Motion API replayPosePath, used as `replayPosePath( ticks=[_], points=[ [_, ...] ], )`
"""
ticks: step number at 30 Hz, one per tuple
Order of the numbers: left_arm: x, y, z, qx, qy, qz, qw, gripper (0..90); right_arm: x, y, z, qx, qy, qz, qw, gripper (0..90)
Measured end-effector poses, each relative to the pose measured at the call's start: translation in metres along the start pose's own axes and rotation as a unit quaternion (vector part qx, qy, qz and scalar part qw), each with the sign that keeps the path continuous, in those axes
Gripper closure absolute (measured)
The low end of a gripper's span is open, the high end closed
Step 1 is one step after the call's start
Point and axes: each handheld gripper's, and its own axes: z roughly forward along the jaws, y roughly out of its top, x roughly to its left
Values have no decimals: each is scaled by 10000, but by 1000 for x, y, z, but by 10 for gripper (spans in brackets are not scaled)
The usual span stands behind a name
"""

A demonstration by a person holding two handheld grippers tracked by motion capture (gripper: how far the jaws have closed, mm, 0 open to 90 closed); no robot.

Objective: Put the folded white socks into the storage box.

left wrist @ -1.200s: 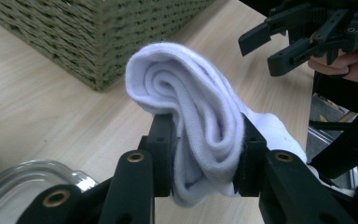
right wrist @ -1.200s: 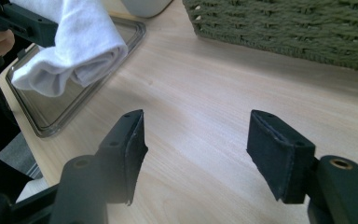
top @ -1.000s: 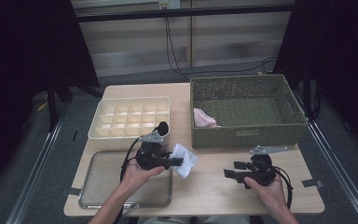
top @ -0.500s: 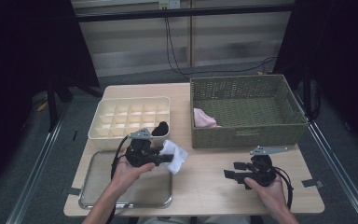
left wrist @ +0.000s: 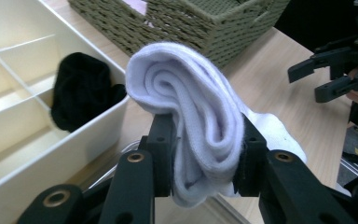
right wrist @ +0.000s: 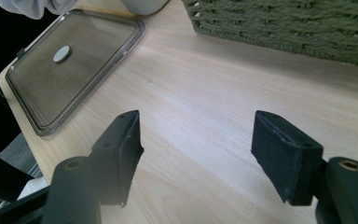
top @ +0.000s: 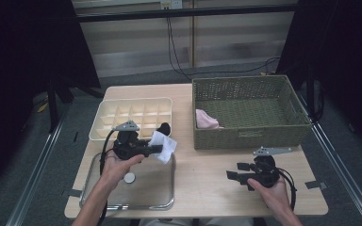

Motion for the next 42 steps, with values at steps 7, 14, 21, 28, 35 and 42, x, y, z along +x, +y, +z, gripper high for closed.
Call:
replayPosePath(
  ticks=[7,14,21,28,35,42],
  points=[
    [8,7,-15,-57,140,-41,9999,660,-4,1,-6,-95,-75,-16,9999,307],
    [19,14,-26,-154,200,-39,9997,660,-4,2,-7,-110,-113,-48,9999,301],
    [38,23,-37,-202,401,-176,9988,661,-4,1,-6,-111,-99,-88,9999,298],
    [49,21,-39,-205,512,-248,9982,661,-4,1,-4,-58,-57,-69,9999,290],
    [59,26,-42,-146,750,-219,9968,661,-4,1,-4,-62,-53,-96,9999,289],
    [72,32,-38,-65,881,-288,9957,661,-4,0,-4,-24,-66,-101,9999,290]
  ],
)
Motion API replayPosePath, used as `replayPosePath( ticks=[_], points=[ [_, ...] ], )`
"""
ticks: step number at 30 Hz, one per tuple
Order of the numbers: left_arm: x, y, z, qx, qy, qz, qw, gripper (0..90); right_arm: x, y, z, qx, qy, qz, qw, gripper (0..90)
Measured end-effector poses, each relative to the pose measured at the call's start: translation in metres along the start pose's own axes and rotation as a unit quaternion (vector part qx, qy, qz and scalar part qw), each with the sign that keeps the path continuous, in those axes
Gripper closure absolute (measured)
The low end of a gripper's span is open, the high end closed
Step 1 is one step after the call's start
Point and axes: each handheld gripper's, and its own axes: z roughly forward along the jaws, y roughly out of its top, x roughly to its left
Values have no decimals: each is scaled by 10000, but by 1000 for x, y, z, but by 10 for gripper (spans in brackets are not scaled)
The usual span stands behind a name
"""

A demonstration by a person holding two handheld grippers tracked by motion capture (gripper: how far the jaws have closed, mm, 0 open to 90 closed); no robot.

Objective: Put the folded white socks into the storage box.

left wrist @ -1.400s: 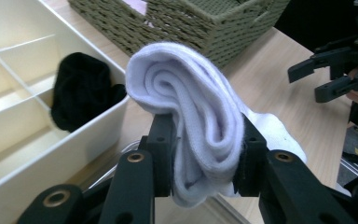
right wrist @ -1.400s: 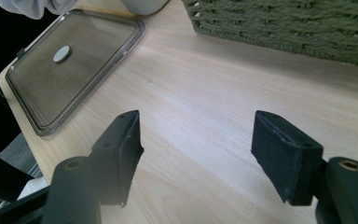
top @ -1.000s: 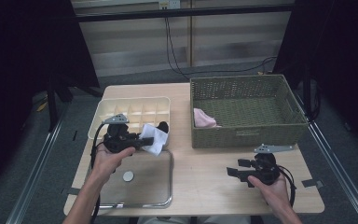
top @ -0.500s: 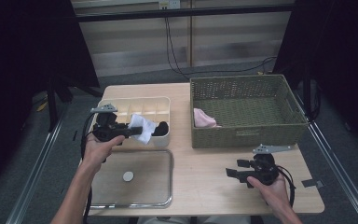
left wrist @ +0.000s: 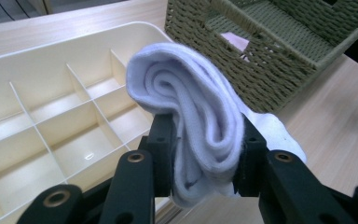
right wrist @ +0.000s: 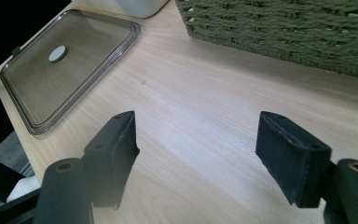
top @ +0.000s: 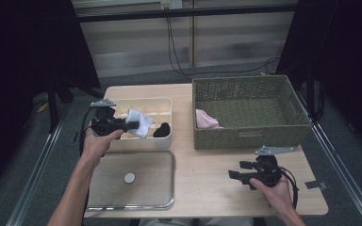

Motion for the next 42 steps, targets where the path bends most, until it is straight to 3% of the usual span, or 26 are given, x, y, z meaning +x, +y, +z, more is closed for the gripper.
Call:
replayPosePath(
  ticks=[1,6,16,18,19,23,29,35,36,37,42],
  points=[
    [3,-1,2,59,12,-77,10000,661,-1,0,1,10,-14,-14,10000,290],
    [6,-4,4,261,127,-1,9996,661,-1,-1,2,79,-14,7,10000,289],
    [17,-5,14,351,221,-142,9990,661,-1,-1,4,132,-15,-4,9999,289],
    [20,-4,18,420,292,-116,9986,661,-1,-1,5,149,-20,-4,9999,289],
    [21,-3,20,359,436,-8,9984,661,-1,-1,5,151,-10,-12,9999,289],
    [23,1,24,338,472,-115,9982,662,-1,-2,5,151,-6,10,9999,288],
    [23,1,37,526,476,39,9975,661,-1,-2,4,162,0,1,9999,288],
    [21,-1,44,712,506,67,9962,662,-1,-2,4,163,8,-1,9999,286],
    [20,-2,45,753,441,139,9961,663,-1,-2,5,171,34,-15,9998,284],
    [16,-2,49,914,503,324,9940,663,-1,-2,5,163,33,-36,9999,284],
    [16,-3,52,980,466,353,9935,665,-1,-2,4,168,25,-13,9999,284]
  ],
)
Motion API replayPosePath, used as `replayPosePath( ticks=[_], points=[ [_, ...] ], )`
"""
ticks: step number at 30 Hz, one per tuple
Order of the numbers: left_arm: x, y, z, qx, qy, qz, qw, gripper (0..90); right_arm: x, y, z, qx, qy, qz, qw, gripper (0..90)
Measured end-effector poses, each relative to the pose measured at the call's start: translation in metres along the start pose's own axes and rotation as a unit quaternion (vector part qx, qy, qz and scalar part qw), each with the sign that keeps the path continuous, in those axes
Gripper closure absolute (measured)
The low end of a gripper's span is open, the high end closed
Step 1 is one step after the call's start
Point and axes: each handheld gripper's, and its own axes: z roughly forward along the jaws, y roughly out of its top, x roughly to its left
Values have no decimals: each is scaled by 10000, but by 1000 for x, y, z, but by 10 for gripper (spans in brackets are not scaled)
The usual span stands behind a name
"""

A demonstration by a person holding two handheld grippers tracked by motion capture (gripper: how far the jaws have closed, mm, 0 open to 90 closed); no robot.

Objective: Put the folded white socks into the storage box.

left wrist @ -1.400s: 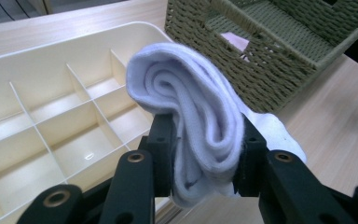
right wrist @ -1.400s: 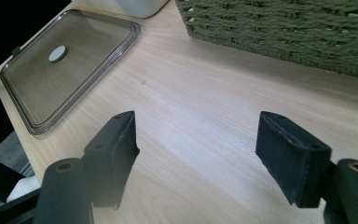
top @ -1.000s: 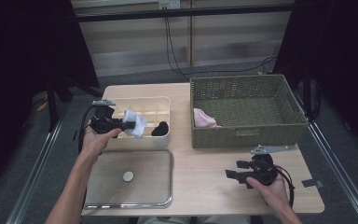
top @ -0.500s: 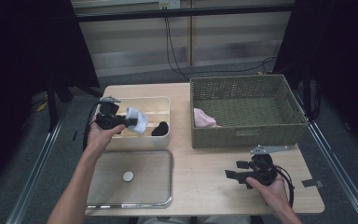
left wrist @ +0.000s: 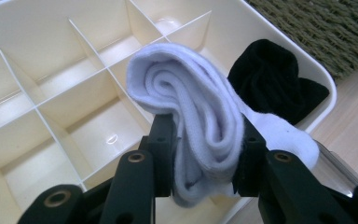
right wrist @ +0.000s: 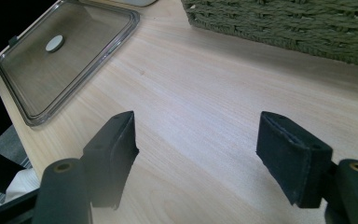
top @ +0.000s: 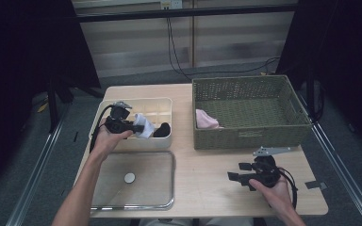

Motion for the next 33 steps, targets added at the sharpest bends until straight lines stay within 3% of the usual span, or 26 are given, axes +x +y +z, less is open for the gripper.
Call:
replayPosePath(
  ticks=[2,5,9,14,21,26,30,33],
  points=[
    [-1,0,1,44,-10,-49,10000,667,0,0,0,-5,-2,-13,10000,284],
    [-2,0,3,260,-60,124,9996,668,0,0,1,3,-11,-7,10000,284],
    [-1,2,4,394,-123,105,9991,669,0,0,1,-1,-12,-20,10000,284],
    [-2,6,7,700,-24,189,9974,671,0,0,0,-3,-12,1,10000,282],
    [-3,7,17,792,-130,16,9968,673,0,0,0,2,-23,-11,10000,280],
    [-7,10,23,989,-135,95,9950,673,-1,0,1,6,-28,-15,10000,279],
    [-9,12,30,1093,-186,17,9938,674,0,0,1,34,-27,-29,10000,279],
    [-13,13,36,1221,-149,108,9923,675,0,0,2,24,-23,-40,10000,279]
  ],
)
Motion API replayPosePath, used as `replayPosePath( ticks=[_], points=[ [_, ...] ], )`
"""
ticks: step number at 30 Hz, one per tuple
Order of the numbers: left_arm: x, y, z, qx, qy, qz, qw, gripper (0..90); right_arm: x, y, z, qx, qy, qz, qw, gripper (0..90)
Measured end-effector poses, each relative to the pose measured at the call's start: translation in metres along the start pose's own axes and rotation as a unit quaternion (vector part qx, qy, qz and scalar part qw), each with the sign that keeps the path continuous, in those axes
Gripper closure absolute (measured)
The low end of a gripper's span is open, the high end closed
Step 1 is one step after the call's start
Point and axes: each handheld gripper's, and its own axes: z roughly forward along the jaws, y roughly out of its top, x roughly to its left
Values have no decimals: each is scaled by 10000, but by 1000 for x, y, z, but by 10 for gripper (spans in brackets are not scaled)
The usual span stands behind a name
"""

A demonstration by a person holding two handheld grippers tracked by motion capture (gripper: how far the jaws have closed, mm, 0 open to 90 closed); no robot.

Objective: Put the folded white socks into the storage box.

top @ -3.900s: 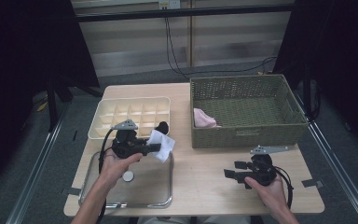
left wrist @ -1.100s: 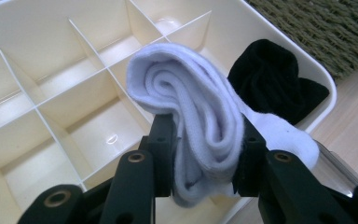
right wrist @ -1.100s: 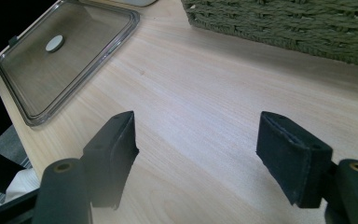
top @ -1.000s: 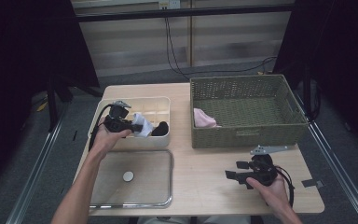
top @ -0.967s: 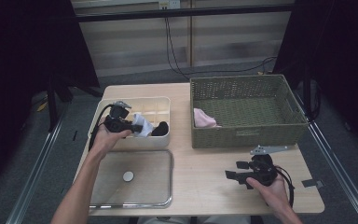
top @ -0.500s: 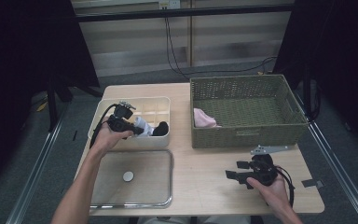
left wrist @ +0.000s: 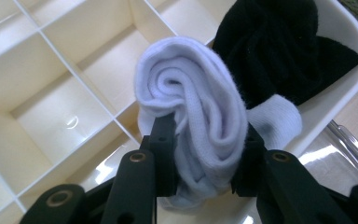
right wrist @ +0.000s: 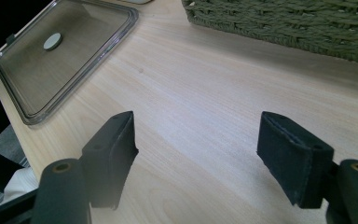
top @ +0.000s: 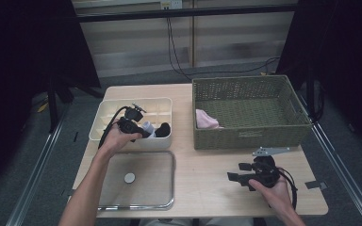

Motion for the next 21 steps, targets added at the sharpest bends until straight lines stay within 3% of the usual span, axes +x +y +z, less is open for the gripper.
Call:
replayPosePath(
  ticks=[2,7,15,21],
  points=[
    [3,0,1,30,-112,-63,9999,675,0,0,0,-3,14,22,10000,278],
    [1,2,3,164,-66,-89,9998,676,2,0,2,22,40,-2,10000,278],
    [6,2,10,221,-272,-376,9987,680,2,0,2,32,47,-7,10000,275],
    [6,10,15,600,-230,-387,9972,680,3,0,2,58,42,6,10000,274]
  ],
)
